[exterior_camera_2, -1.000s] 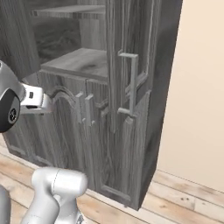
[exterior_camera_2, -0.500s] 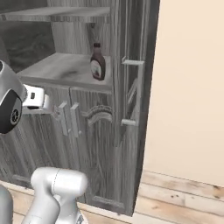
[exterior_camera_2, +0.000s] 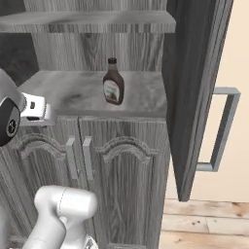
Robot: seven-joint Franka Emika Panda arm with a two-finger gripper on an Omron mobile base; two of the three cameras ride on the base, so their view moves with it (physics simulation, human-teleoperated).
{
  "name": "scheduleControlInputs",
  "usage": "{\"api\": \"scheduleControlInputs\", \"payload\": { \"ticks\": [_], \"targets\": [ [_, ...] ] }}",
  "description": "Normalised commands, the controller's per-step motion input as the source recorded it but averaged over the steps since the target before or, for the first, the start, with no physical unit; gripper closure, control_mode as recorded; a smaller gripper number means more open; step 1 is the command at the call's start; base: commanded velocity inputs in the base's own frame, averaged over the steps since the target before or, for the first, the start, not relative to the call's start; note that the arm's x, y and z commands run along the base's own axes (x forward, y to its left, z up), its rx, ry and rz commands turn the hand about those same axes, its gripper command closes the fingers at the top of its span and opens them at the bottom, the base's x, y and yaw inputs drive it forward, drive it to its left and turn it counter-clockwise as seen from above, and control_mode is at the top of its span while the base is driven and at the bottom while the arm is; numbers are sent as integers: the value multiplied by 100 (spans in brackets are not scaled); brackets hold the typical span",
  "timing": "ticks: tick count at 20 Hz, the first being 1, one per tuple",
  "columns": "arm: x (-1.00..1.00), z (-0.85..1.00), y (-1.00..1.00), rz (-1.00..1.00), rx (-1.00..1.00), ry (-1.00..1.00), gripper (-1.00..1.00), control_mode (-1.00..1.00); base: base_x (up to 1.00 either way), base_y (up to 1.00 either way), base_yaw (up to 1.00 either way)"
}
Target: Move the shaker and syrup bottle from the cabinet to the dining counter.
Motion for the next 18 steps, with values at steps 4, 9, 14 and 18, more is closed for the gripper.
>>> {"api": "scheduleControlInputs", "payload": {
  "ticks": [4,9,14,18],
  "targets": [
    [0,0,0,0,0,0,-100,100,12,-54,-34],
    [0,0,0,0,0,0,-100,100,13,-27,-13],
    [6,12,0,-1,2,0,-100,-100,9,0,0],
    [23,58,-19,-6,2,-5,-100,-100,0,0,0]
  ]
}}
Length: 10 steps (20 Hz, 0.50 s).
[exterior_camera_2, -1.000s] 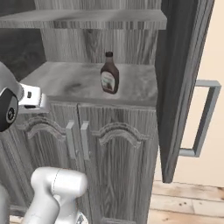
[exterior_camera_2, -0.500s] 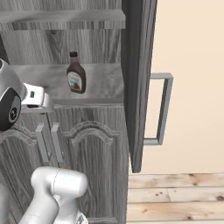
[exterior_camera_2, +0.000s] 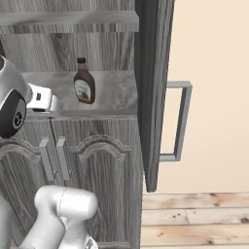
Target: Move the shaker and syrup bottle from the cabinet to the dining counter.
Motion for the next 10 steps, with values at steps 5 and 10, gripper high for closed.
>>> {"api": "scheduleControlInputs", "payload": {
  "ticks": [5,10],
  "targets": [
    [24,48,-33,-8,0,-8,-100,-100,0,0,0],
    [27,25,-12,-10,0,-11,-100,-100,0,0,0]
  ]
}}
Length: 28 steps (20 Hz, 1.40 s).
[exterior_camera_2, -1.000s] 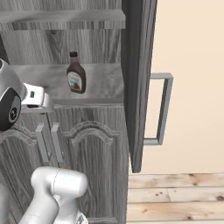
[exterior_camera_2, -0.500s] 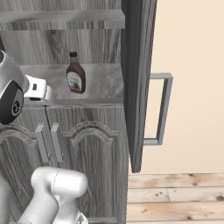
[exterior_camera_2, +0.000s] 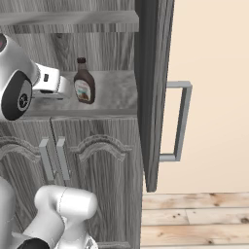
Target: Move the shaker and syrup bottle from the cabinet to the dining counter.
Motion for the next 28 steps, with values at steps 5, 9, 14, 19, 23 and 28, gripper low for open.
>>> {"api": "scheduleControlInputs", "payload": {
  "ticks": [5,9,14,19,23,28],
  "targets": [
    [16,14,0,-5,0,-21,-100,-100,0,0,0],
    [28,16,0,-4,0,-21,-100,-100,0,0,0],
    [43,16,0,-7,0,-13,-100,-100,0,0,0],
    [48,8,0,-11,0,-1,-100,-100,0,0,0],
    [56,0,0,-11,0,0,-100,-100,0,0,0],
    [44,0,0,-8,0,0,-100,-100,0,0,0]
  ]
}}
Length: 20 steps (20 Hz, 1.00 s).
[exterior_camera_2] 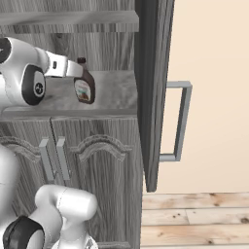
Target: Move the shaker and syrup bottle from the cabinet to the dining counter.
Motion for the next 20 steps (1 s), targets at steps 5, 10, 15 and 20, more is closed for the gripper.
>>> {"api": "scheduleControlInputs", "payload": {
  "ticks": [5,10,15,20],
  "targets": [
    [41,0,-2,-4,0,0,-100,-100,0,0,0],
    [47,0,-4,-1,0,0,-100,-100,0,0,0],
    [36,0,-1,0,0,1,-100,-100,0,0,0],
    [22,0,0,0,0,3,-100,-100,0,0,0]
  ]
}}
